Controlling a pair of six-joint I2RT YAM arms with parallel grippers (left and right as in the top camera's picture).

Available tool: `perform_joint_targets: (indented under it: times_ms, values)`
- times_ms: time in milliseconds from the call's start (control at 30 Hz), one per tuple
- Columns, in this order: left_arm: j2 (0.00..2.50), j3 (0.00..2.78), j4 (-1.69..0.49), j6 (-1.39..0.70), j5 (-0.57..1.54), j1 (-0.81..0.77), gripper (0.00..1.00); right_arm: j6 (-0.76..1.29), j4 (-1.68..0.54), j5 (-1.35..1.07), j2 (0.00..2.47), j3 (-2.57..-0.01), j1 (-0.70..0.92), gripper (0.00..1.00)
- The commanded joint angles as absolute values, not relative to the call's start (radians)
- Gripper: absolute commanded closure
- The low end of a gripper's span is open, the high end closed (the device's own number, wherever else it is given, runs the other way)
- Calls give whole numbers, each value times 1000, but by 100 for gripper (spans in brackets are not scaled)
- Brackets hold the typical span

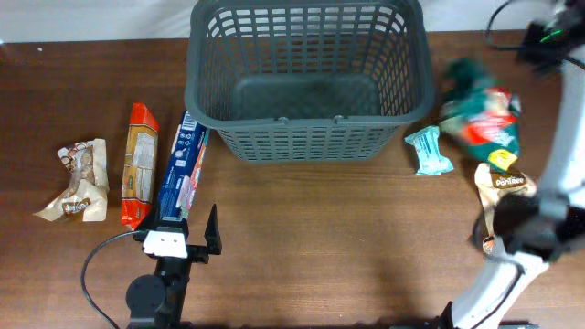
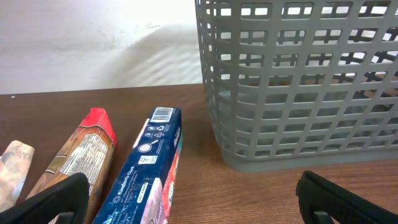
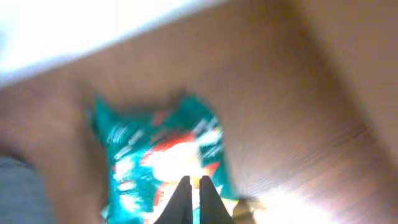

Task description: Pack container

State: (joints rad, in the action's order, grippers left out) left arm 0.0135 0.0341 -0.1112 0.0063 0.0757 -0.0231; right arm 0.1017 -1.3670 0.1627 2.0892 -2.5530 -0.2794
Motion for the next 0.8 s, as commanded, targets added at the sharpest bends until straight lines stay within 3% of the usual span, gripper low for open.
perform_joint_targets:
  times_ms: [0, 300, 467, 667, 767]
  values:
    - [5, 27, -109, 4, 83, -23, 1, 101, -1380, 158, 1961, -2643, -267, 96]
    - [5, 27, -109, 4, 83, -23, 1, 61, -1424, 176, 1935, -2601, -278, 94]
    - [5, 27, -109, 4, 83, -23, 1, 65, -1334, 97, 1996, -2410, -300, 70]
    - [5, 27, -109, 4, 83, -23, 1, 80, -1227, -86, 2067, -2159, -369, 30]
    - [5, 27, -109, 4, 83, -23, 1, 86, -1201, -120, 2101, -2089, -418, 20]
